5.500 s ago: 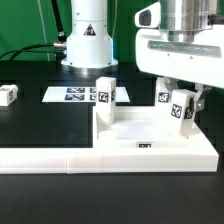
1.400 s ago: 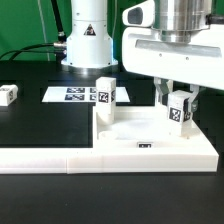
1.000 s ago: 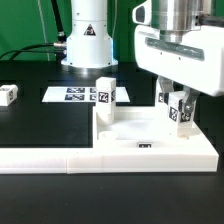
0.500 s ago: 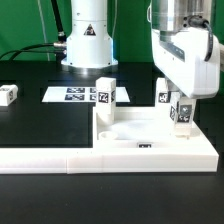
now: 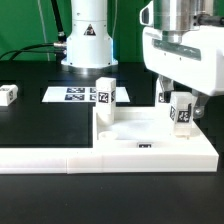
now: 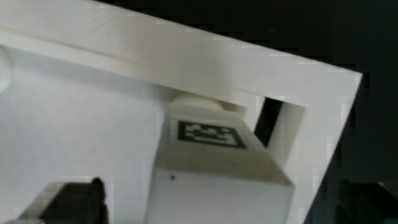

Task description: Assemble square table

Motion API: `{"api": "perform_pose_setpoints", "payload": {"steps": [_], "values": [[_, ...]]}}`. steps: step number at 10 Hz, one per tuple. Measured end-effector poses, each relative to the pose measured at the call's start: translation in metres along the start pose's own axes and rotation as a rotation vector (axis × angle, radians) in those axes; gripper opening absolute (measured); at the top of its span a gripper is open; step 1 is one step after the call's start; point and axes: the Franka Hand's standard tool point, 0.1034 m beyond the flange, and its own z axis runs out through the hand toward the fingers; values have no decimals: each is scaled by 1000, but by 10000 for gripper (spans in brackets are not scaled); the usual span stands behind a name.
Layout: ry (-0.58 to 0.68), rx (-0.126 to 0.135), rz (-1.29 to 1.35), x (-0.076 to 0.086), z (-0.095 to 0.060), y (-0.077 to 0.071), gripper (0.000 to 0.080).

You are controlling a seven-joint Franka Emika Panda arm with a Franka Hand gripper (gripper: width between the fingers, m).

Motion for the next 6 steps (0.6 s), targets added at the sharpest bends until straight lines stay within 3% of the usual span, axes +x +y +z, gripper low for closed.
{"api": "perform_pose_setpoints", "payload": {"steps": [2, 6], "values": [[9, 21, -229, 0, 0, -4, 649], [11, 17, -569, -5, 2, -4, 649]]}}
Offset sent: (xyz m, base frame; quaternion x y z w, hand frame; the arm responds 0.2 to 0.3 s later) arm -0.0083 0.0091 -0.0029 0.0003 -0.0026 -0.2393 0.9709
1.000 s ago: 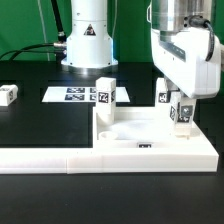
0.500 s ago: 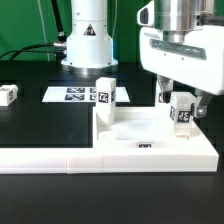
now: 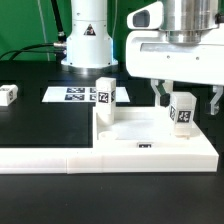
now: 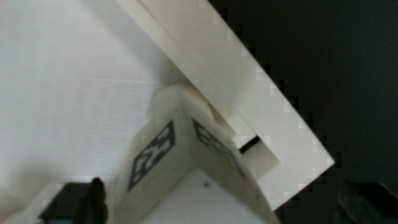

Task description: Assemble square table

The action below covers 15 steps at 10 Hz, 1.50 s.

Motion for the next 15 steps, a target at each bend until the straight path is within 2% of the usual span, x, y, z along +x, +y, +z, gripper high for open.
{"api": "perform_pose_setpoints", "payload": {"steps": [2, 5, 9, 10, 11, 12, 13, 15], "values": [[0, -4, -143, -3, 0, -3, 649], [4, -4, -388, 1, 0, 2, 649], [5, -6, -582, 3, 1, 5, 649], [5, -6, -586, 3, 1, 5, 553], [5, -6, -585, 3, 1, 5, 417], [5, -6, -585, 4, 1, 5, 417], [6, -8, -582, 5, 1, 6, 291], [6, -7, -547, 5, 1, 7, 291]]}}
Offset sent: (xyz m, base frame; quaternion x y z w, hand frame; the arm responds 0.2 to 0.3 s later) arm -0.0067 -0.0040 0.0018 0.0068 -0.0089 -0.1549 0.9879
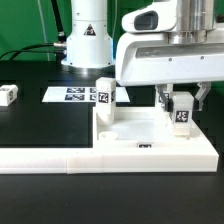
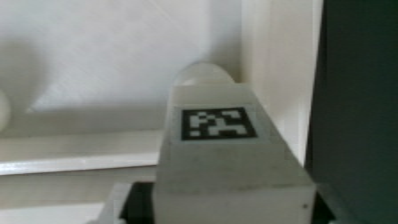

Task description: Assemble square table

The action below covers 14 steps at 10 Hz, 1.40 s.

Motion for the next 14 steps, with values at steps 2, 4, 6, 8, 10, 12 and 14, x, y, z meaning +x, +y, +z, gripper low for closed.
{"api": "perform_pose_setpoints", "payload": {"steps": [2, 4, 6, 8, 10, 12, 14], "values": [[0, 10, 74, 2, 0, 5, 291], [1, 5, 366, 1, 1, 4, 291], [1, -1, 590, 0, 1, 6, 291], [3, -4, 804, 0, 1, 7, 291], [1, -3, 1004, 0, 2, 7, 291], [-8, -5, 1207, -1, 2, 7, 291], [-16, -8, 1382, -2, 2, 7, 291]]}}
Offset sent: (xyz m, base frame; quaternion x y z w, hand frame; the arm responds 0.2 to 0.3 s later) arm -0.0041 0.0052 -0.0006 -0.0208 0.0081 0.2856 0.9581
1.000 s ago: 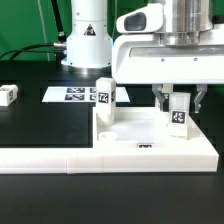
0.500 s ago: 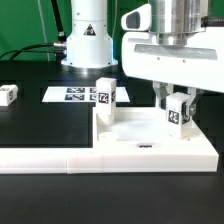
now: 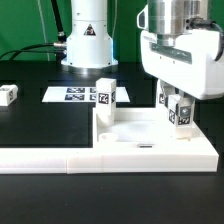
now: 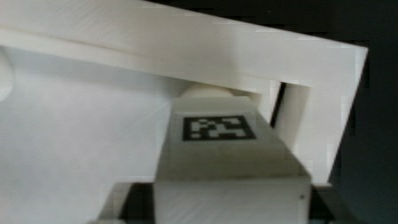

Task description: Assemble square table

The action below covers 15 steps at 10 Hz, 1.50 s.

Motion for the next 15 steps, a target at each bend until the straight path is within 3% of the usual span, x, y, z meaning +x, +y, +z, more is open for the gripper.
{"api": "perform_pose_setpoints", "payload": {"steps": [7, 8, 9, 10, 15], "values": [[-17, -6, 350, -1, 1, 0, 291], [-17, -6, 332, -2, 1, 0, 484], [-19, -2, 275, -4, 1, 0, 484], [-19, 6, 232, -7, 1, -1, 617], [-17, 20, -285, -19, 2, -1, 649]]}}
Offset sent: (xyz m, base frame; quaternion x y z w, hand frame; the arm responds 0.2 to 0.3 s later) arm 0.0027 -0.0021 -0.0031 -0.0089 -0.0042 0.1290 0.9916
